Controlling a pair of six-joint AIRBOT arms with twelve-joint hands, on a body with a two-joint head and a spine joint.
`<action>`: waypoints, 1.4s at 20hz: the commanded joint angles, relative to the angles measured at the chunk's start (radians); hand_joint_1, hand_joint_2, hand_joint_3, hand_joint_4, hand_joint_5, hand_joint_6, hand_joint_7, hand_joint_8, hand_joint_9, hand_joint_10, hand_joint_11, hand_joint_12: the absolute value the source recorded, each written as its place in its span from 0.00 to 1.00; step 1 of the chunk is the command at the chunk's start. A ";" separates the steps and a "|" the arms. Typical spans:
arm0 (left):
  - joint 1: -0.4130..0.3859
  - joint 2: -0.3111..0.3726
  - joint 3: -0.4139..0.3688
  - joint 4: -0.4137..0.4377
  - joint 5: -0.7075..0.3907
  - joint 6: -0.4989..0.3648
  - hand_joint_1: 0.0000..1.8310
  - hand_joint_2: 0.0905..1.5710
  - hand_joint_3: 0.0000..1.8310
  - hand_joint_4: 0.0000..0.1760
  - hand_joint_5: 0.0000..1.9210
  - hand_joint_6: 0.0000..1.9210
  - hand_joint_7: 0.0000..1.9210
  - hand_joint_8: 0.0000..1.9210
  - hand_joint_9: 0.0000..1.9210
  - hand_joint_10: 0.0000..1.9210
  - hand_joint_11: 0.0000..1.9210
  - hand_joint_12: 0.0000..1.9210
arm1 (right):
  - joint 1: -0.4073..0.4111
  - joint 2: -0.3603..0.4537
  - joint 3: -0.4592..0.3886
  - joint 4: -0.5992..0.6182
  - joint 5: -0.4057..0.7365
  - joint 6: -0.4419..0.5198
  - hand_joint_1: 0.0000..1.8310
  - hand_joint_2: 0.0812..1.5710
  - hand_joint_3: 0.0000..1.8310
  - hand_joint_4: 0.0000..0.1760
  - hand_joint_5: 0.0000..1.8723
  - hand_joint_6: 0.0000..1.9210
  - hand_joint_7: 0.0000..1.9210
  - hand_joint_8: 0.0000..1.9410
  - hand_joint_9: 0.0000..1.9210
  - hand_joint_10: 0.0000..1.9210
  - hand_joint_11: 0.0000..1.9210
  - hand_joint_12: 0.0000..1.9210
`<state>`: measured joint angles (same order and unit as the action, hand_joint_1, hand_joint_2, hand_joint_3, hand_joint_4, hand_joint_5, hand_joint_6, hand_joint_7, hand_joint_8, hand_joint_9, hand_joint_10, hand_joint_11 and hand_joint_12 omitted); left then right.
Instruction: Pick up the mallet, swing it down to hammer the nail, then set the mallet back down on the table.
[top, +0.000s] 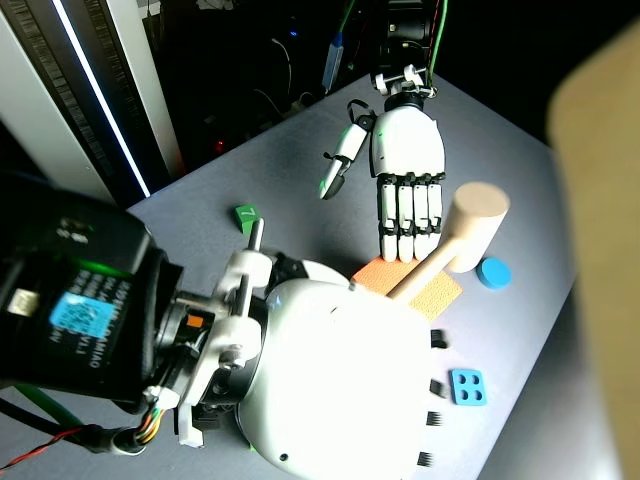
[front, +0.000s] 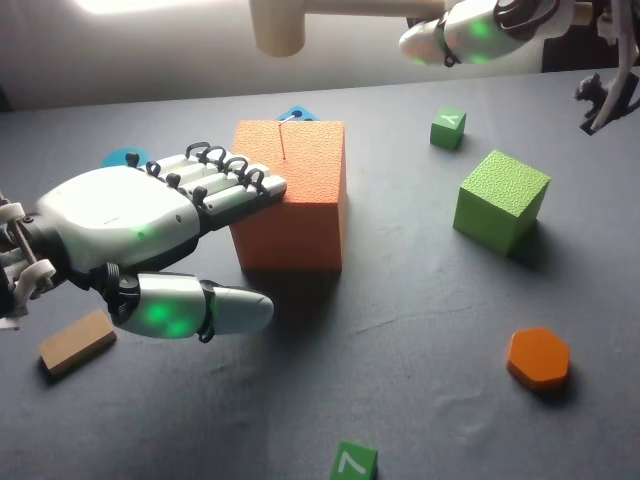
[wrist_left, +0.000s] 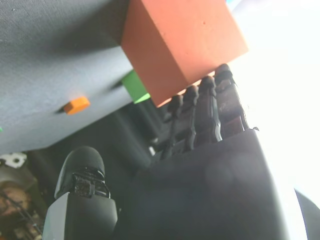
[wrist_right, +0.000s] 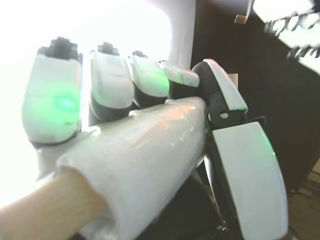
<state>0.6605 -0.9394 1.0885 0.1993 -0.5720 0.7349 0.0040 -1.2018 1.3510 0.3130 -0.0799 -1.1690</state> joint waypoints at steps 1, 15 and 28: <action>-0.002 -0.007 -0.001 0.005 -0.052 -0.004 0.00 0.75 0.00 0.00 0.04 0.00 0.04 0.01 0.03 0.01 0.01 0.01 | 0.024 0.003 0.003 0.008 0.111 0.002 0.36 0.95 0.00 0.00 0.58 1.00 0.71 1.00 0.77 1.00 0.81 1.00; 0.001 -0.006 -0.003 0.005 -0.052 -0.004 0.00 0.75 0.00 0.00 0.03 0.00 0.03 0.00 0.02 0.00 0.00 0.00 | -0.203 -0.046 0.043 0.060 0.127 -0.059 0.35 0.96 0.00 0.00 0.59 1.00 0.71 1.00 0.77 1.00 0.81 1.00; 0.001 -0.006 -0.002 0.005 -0.052 -0.004 0.00 0.75 0.00 0.00 0.02 0.00 0.02 0.00 0.01 0.00 0.00 0.00 | -0.063 -0.026 0.037 0.061 0.125 -0.051 0.36 0.95 0.00 0.00 0.59 1.00 0.72 1.00 0.78 1.00 0.80 1.00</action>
<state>0.6609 -0.9394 1.0885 0.2016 -0.5697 0.7349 -0.0639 -1.2354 1.3895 0.3672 -0.0406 -1.2282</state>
